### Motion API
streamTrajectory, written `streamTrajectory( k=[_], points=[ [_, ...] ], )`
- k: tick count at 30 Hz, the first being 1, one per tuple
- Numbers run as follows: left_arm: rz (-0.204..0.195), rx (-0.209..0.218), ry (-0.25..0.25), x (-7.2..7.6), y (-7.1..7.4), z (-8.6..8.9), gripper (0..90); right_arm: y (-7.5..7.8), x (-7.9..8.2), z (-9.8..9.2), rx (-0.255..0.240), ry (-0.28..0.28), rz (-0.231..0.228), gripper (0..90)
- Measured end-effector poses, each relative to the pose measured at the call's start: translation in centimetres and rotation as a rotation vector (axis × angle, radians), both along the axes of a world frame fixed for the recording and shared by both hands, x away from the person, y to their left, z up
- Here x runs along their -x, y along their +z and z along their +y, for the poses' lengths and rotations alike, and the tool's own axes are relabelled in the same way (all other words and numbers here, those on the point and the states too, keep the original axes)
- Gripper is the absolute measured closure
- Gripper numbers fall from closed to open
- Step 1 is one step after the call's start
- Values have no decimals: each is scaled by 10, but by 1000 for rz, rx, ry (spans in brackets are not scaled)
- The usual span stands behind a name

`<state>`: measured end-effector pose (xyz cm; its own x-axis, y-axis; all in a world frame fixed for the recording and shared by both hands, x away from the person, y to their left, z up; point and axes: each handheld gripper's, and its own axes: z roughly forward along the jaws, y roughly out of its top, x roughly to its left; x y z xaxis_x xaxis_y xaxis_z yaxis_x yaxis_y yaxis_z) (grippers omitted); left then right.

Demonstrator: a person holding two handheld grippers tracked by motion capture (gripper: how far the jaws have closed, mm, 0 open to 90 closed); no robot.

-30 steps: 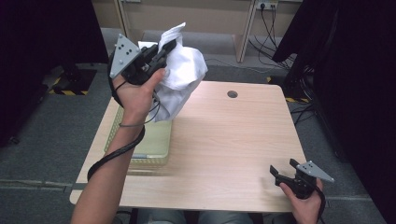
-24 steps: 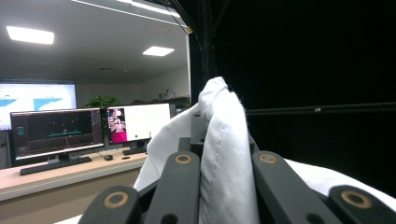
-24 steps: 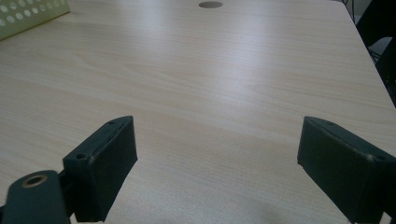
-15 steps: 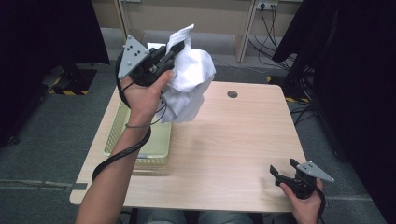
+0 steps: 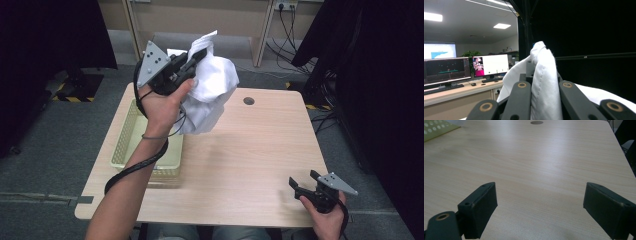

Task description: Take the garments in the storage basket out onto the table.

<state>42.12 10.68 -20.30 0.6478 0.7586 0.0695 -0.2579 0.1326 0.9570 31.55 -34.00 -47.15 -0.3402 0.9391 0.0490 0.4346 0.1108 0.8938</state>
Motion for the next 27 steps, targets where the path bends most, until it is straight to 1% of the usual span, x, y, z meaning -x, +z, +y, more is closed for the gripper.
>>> streamTrajectory(
  k=[19,27],
  points=[
    [36,-27,-35,-4,-19,-21,848,0,0,0,-1,1,-1,122],
    [45,-34,-46,-4,-23,-29,848,0,0,0,-1,2,-1,122]
  ],
)
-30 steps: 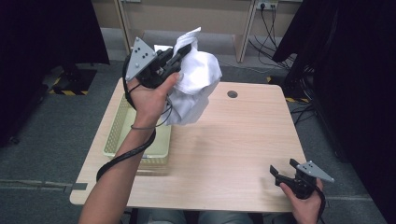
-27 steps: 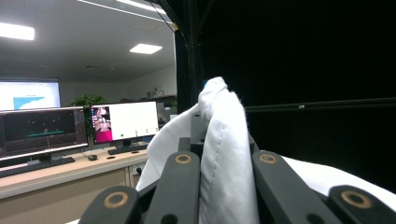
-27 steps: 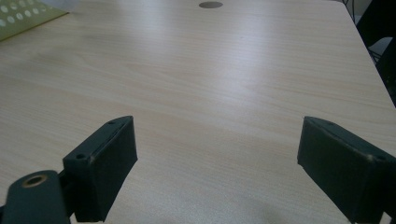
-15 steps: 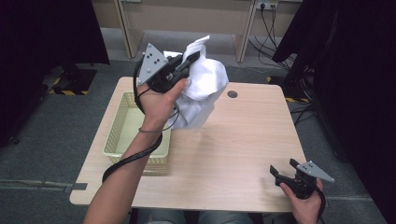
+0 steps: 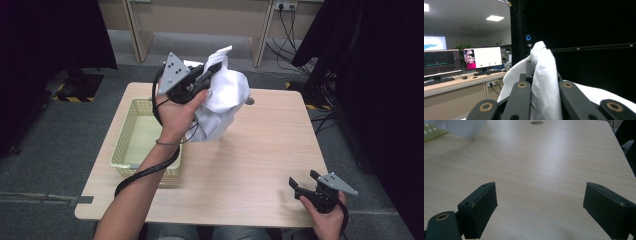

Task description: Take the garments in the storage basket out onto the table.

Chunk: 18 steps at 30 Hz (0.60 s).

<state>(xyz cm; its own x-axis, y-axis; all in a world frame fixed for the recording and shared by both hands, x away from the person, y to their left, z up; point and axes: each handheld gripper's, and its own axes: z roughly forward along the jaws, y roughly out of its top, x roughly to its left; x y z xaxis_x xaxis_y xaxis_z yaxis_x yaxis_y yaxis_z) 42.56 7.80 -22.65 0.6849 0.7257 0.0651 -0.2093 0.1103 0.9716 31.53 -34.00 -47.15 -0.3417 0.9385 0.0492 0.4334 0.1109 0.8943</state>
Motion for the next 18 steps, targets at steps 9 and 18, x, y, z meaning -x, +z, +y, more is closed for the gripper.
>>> streamTrajectory(
  k=[9,18],
  points=[
    [23,-13,-14,-2,-11,-9,847,0,0,0,-1,1,-2,122],
    [44,-37,-30,-2,-23,-19,847,0,0,0,-1,1,-1,122]
  ],
)
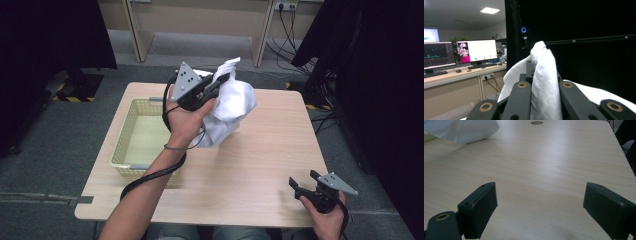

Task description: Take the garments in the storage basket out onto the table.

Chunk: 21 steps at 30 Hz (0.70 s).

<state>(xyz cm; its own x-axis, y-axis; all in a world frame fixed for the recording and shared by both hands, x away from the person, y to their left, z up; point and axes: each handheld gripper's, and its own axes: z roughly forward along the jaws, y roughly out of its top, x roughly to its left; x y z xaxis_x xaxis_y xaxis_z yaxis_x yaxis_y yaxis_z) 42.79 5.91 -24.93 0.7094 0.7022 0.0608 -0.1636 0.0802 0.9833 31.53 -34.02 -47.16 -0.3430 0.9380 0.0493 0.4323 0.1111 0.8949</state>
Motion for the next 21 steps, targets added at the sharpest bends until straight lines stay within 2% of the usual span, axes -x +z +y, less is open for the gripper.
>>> streamTrajectory(
  k=[21],
  points=[
    [70,-54,-33,-1,-37,-24,845,0,0,0,-1,2,-2,122]
  ],
)
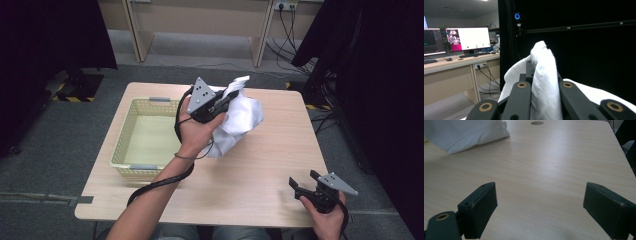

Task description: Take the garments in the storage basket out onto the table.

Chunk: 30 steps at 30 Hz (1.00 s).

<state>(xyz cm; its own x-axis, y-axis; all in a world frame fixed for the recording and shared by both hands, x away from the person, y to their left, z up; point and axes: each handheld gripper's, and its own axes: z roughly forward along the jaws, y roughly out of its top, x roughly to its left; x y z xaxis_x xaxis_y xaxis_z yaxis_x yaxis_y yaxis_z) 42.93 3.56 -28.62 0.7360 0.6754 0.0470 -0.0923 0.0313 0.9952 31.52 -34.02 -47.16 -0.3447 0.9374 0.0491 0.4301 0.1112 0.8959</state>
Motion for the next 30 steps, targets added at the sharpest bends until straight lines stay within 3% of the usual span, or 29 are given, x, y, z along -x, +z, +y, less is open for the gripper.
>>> streamTrajectory(
  k=[15,30],
  points=[
    [68,-48,-22,-2,-35,-19,845,0,0,0,-1,1,-1,122],
    [118,-88,-43,-5,-59,-36,842,0,0,0,2,1,1,122]
  ],
)
